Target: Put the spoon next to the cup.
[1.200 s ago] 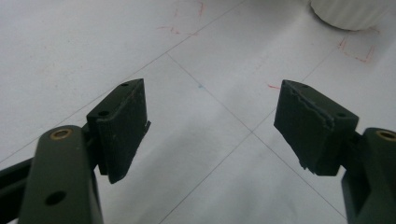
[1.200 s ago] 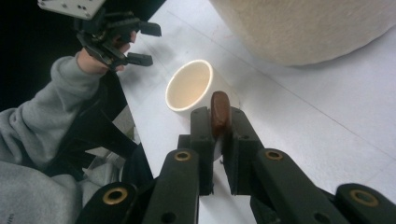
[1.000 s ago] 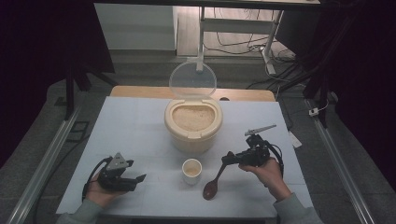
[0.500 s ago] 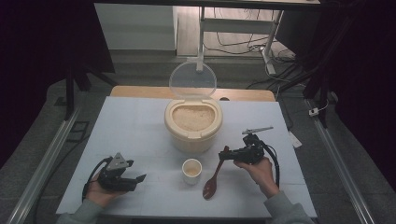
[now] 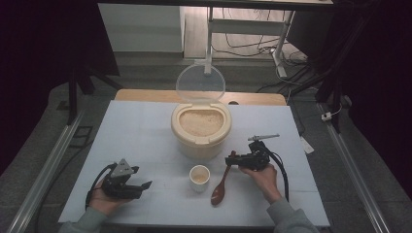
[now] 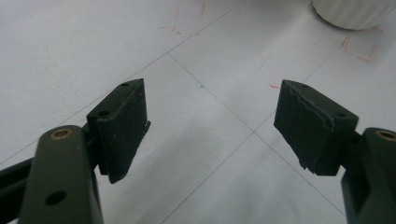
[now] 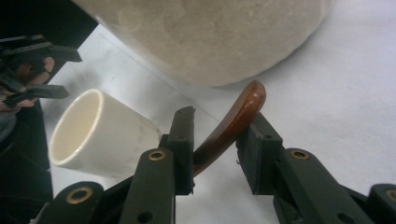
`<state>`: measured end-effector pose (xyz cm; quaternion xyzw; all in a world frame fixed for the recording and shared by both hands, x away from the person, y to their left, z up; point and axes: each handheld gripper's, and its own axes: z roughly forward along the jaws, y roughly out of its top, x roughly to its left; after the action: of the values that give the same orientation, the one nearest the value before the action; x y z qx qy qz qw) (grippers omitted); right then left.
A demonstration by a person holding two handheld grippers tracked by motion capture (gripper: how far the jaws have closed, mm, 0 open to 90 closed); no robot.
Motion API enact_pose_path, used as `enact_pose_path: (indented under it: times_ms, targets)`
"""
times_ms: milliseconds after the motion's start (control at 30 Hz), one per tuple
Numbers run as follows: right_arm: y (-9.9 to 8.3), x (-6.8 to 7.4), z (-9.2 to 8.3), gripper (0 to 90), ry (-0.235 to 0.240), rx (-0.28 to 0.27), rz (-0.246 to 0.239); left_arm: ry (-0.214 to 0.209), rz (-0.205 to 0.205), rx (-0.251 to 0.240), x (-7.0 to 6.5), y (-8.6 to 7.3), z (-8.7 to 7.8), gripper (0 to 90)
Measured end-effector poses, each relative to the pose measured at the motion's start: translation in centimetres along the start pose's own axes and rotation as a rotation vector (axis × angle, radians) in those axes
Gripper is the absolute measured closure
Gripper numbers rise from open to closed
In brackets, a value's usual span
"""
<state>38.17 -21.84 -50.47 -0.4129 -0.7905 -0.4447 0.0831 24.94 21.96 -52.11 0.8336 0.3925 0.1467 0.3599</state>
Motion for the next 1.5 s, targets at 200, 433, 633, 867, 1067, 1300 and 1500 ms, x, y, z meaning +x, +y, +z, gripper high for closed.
enact_pose_path:
  times_ms: [200,433,633,867,1067,1300,1500]
  targets:
    - [-0.3,-0.6,0.6,64.6,-0.023,0.001,0.015,0.0,0.001,0.001,0.0,0.0,0.0,25.1]
    - [-0.6,-0.8,1.2,60.5,-0.065,0.014,0.006,0.0,0.002,0.003,0.0,0.0,0.1,25.1]
    - [-0.6,-0.6,1.7,56.1,-0.127,0.021,-0.041,0.0,0.002,0.003,0.0,0.0,0.1,25.1]
    - [-0.6,-0.3,1.9,49.3,-0.205,0.03,-0.094,0.001,0.002,0.005,0.0,0.0,0.1,25.1]
    - [-0.5,0.0,2.1,41.9,-0.252,0.03,-0.127,-0.001,0.003,0.007,0.0,0.0,0.2,25.1]
    - [-0.2,0.1,0.3,39.2,-0.266,-0.074,-0.167,0.0,0.002,0.001,0.0,0.0,0.0,25.1]
    - [-1.0,1.1,-1.8,39.5,-0.247,-0.103,-0.26,-0.002,-0.001,-0.002,0.0,0.0,0.0,25.1]
